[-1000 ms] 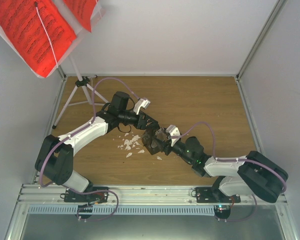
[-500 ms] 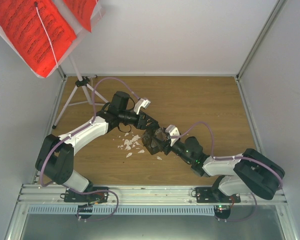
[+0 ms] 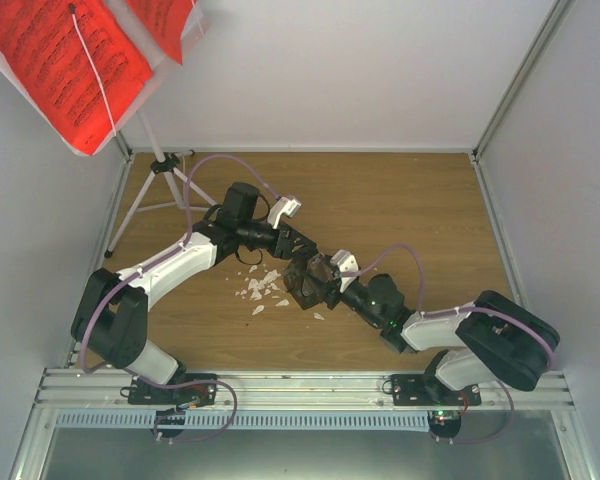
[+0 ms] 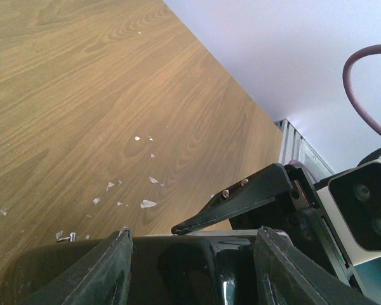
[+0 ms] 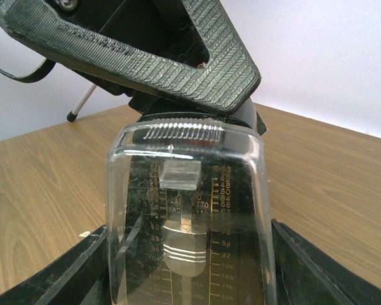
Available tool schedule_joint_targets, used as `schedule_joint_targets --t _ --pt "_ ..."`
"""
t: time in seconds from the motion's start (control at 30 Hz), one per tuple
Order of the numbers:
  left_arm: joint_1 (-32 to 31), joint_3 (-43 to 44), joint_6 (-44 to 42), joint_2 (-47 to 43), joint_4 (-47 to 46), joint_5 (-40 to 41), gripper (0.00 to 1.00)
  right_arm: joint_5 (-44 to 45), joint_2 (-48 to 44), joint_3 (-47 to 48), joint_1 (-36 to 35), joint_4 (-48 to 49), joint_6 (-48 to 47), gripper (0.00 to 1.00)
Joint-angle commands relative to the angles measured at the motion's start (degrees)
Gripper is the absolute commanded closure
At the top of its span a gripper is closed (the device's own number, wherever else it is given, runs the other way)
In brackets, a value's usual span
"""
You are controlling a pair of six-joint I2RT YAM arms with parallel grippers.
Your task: Pack up the instrument practice props
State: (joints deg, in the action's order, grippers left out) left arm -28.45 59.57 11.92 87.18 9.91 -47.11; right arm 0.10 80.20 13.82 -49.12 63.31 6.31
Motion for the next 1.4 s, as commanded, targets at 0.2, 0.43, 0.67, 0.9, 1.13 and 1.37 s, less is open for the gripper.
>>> schedule_joint_targets --t 0.2,0.43,0.67,0.9,1.13,1.37 --pt "0.55 0.81 -1.16 -0.24 0.17 1.68 0.43 -0.19 2.80 -1.03 -0.62 -0.49 0.73 0.42" --pt "5.24 -0.65 0.32 -4.35 -2.12 1.64 0.29 0.99 2.94 -1.09 -0.62 -1.20 0.81 0.41" --pt "8.33 -0.76 0.00 -6.13 -2.02 0.98 0.26 1.31 2.65 -0.44 -0.63 -3.09 0.00 0.38" --pt "9.23 -0.68 -0.39 -6.47 -1.37 0.95 0.26 2.28 2.41 1.35 -0.62 -6.56 -1.06 0.32" --pt "9.29 -0.68 -1.00 -6.89 -0.88 0.89 0.26 3.76 2.35 2.08 -0.58 -7.91 -1.55 0.27" --pt "9.29 -0.77 -1.63 -7.23 -0.52 1.37 0.23 4.09 1.50 2.46 -0.63 -8.85 -1.48 0.10"
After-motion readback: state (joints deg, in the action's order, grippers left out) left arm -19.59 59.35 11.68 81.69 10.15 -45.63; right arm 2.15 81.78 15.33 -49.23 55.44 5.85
